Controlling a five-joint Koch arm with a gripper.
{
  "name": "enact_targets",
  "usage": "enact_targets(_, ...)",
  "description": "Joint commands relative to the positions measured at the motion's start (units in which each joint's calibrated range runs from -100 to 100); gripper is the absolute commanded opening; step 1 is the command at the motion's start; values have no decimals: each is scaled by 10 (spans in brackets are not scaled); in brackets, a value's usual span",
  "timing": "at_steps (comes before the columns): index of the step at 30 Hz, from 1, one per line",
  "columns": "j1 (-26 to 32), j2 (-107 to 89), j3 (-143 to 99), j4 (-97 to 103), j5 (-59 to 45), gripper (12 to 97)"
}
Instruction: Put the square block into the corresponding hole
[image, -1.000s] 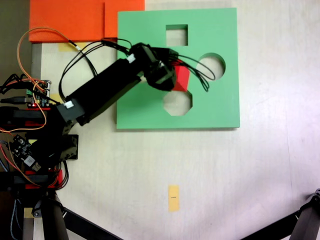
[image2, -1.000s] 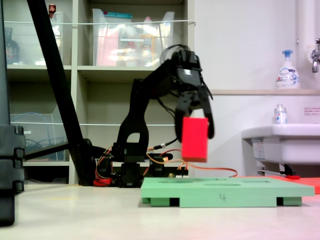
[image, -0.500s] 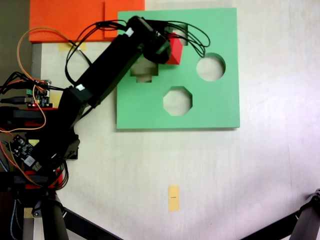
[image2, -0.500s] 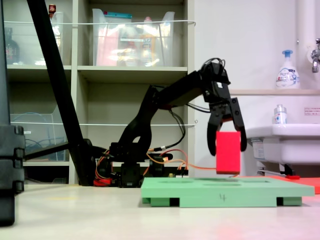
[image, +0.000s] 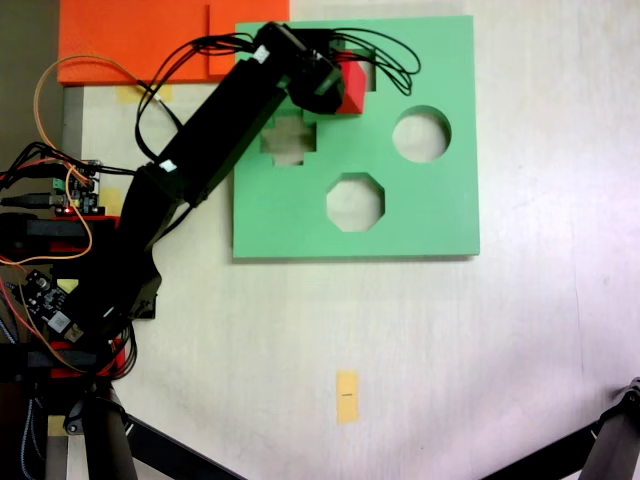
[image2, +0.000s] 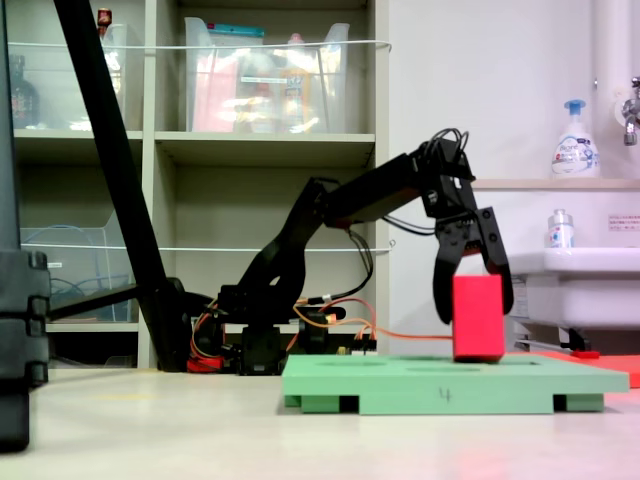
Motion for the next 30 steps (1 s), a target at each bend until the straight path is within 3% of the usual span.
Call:
enact_targets(1, 4, 1, 31, 66, -4, 224)
enact_targets(23, 18, 57, 36, 138, -19, 226)
enact_targets(30, 15, 102, 37, 146, -19, 281)
